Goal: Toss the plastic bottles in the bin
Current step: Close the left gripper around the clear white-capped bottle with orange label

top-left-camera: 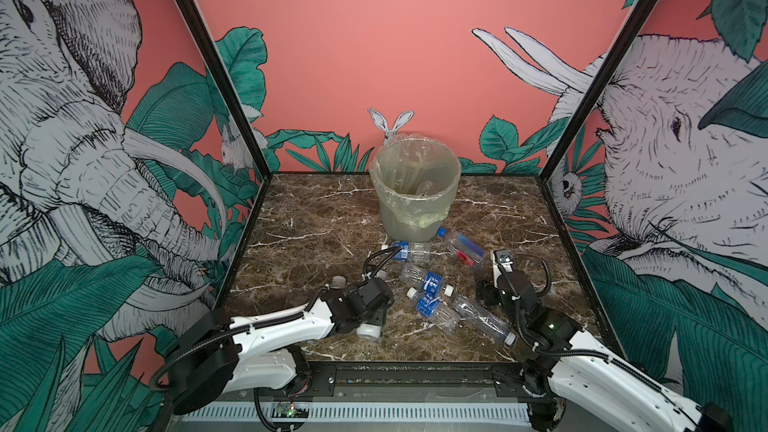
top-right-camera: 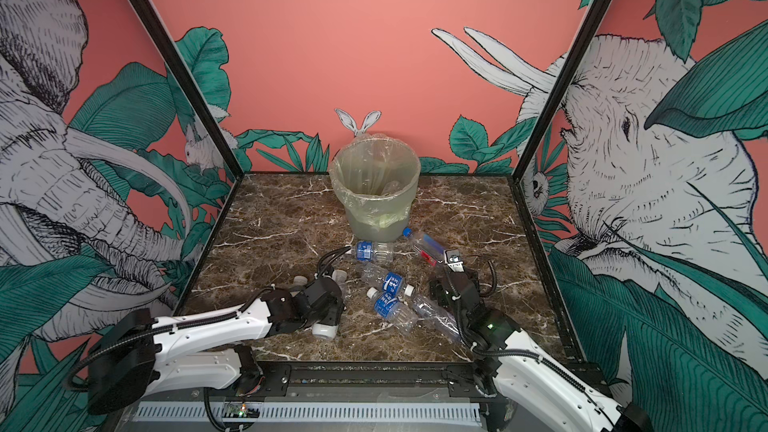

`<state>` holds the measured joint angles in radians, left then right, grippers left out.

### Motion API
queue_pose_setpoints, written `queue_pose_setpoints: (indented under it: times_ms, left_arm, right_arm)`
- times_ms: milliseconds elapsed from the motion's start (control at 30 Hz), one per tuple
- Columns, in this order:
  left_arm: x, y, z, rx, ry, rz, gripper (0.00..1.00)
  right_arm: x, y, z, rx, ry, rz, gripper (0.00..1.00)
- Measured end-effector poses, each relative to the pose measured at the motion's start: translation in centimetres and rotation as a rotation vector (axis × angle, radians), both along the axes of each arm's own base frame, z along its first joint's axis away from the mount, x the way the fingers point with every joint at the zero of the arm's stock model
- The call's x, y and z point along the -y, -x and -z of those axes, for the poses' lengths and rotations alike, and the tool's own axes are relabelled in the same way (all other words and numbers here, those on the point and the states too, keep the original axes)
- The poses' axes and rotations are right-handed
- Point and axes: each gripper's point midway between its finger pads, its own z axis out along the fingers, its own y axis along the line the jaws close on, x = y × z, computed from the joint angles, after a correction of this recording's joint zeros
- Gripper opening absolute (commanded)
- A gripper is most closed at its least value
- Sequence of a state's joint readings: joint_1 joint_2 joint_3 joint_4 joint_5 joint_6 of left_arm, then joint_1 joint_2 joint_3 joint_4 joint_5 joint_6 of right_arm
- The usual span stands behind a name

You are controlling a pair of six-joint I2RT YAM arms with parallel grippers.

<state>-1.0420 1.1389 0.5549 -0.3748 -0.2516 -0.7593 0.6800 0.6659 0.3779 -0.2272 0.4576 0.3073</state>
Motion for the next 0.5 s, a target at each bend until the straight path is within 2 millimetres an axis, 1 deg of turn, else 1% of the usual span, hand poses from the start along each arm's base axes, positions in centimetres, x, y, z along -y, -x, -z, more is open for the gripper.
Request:
queue_pose_setpoints:
  times_ms: [133,367,500]
  left_arm:
    - [-0.1,-0.4,-2.9,0.108,0.075,0.04,0.56]
    - [-1.3,-0.4,-6.1,0.259,0.144,0.087,0.57]
    - [-2.2,-0.4,-8.8,0.368,0.198,0.106,0.57]
  right_arm:
    - [-0.1,-0.1,0.3,-0.008,0.007,0.0,0.87]
    - [-0.1,-0.1,0.4,-0.014,0.011,0.0,0.87]
    - [-0.1,-0.2,0.8,-0.027,0.021,-0.001,0.86]
